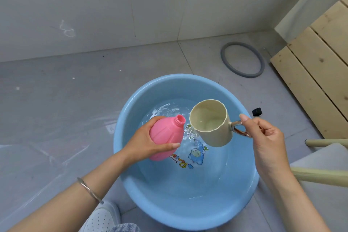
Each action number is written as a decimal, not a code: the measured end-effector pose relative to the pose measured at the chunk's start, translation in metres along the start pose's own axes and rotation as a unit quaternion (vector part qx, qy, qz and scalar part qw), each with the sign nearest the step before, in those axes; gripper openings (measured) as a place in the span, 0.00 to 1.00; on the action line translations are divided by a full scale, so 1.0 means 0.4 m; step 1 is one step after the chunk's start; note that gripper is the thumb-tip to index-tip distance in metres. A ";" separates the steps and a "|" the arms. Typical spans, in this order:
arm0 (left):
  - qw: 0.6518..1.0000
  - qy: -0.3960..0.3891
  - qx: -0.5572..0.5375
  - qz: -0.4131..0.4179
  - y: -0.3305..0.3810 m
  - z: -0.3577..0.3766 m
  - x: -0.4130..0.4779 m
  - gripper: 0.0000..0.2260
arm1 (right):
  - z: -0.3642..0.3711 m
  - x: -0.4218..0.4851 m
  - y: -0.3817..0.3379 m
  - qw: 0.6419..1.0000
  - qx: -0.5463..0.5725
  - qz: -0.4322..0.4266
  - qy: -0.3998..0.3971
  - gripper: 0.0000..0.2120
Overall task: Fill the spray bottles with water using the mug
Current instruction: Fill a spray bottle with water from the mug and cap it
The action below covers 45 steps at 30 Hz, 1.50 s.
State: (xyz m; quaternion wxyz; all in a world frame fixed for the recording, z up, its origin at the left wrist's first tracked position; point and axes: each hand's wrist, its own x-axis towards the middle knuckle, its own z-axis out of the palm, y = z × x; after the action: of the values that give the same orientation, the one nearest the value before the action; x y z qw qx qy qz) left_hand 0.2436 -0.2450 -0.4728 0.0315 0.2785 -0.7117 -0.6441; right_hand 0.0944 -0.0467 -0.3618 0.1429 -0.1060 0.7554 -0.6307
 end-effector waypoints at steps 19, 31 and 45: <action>0.997 -0.011 0.066 0.024 -0.002 0.003 -0.003 0.38 | 0.024 -0.033 -0.071 0.977 -0.163 -0.135 -0.017 0.18; 0.997 -0.011 0.068 0.027 -0.005 0.003 -0.006 0.37 | 0.033 -0.041 -0.081 0.950 -0.221 -0.221 -0.021 0.18; 0.997 -0.007 0.068 0.028 -0.005 0.003 -0.004 0.38 | 0.040 -0.046 -0.106 0.890 -0.310 -0.334 -0.013 0.19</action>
State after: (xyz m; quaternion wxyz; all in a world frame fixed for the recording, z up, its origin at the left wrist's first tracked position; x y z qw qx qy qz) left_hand 0.2450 -0.2433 -0.4744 0.0254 0.2552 -0.7617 -0.5950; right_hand 0.1164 -0.0630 -0.3210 -0.1068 -0.3989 0.8306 -0.3736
